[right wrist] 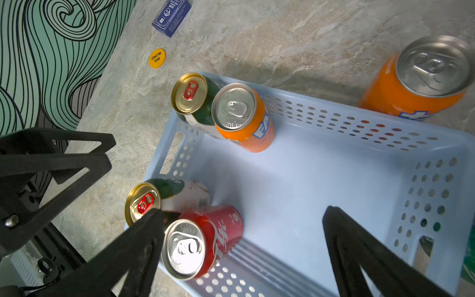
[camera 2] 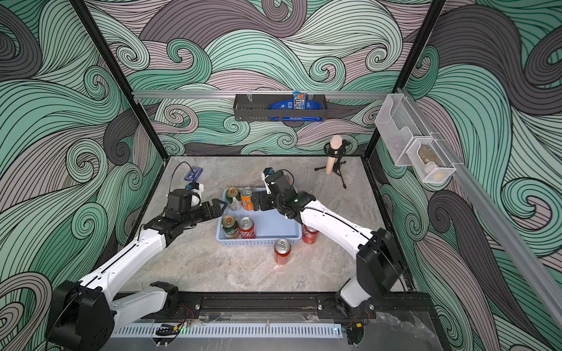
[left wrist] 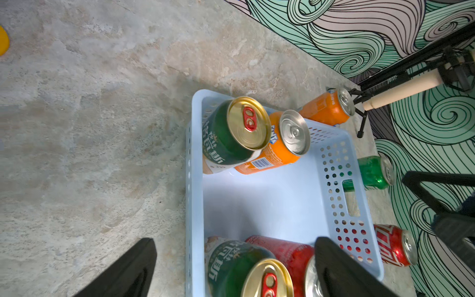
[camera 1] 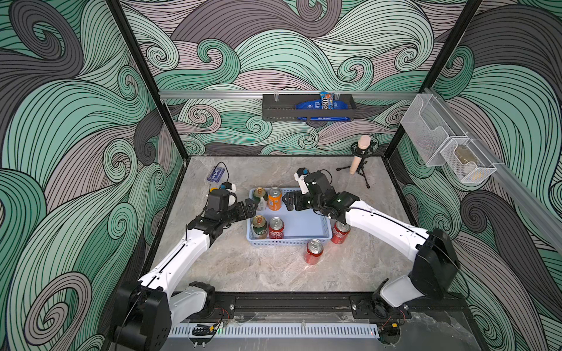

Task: Take out the drinks from the basket
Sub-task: Pick up the drink from the basket.

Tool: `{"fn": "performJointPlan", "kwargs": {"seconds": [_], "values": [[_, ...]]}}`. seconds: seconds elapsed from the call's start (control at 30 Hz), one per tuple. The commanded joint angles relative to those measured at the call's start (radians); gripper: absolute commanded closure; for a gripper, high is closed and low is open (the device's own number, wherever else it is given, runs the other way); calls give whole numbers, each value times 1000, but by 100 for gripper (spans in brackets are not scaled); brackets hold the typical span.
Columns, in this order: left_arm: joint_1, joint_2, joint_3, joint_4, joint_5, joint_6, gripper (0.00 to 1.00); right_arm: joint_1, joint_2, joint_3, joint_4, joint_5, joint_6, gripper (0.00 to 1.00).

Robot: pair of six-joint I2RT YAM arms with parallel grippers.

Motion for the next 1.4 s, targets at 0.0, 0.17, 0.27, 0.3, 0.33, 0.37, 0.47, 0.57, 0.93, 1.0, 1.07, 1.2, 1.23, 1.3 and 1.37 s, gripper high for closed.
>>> {"fn": "performJointPlan", "kwargs": {"seconds": [0.0,0.17,0.27,0.3,0.33,0.37,0.47,0.57,0.93,1.0,1.07,1.2,1.23,1.3,1.37], "values": [[21,-6,30,39,-1,-8,1,-13,69,60,22,-64,-23,5],[31,-21,1,60,46,-9,1,-21,182,161,25,-104,-49,6],[31,-32,-21,84,41,-14,1,-29,224,187,45,-114,-57,6],[32,-34,-25,98,37,-15,1,-35,235,191,54,-121,-57,6],[35,-31,-27,108,37,-17,1,-39,247,195,64,-132,-56,6],[40,-28,-27,114,39,-20,1,-44,256,200,68,-141,-56,6],[65,3,-24,125,75,-34,1,-57,284,208,86,-161,-63,7],[89,42,-12,124,139,-41,1,-55,296,205,110,-172,-90,7],[117,105,12,95,190,-42,2,-61,329,229,113,-228,-92,7],[117,91,16,91,183,-38,2,-62,327,221,113,-238,-89,7],[116,74,12,97,179,-36,2,-61,329,220,114,-249,-85,7],[116,44,3,95,169,-29,2,-57,349,231,113,-242,-80,7],[116,38,2,90,170,-26,2,-59,353,232,111,-227,-79,7],[116,31,0,89,170,-26,2,-59,363,235,110,-202,-83,7],[116,24,-2,96,170,-25,2,-59,370,239,110,-181,-85,7]]}}
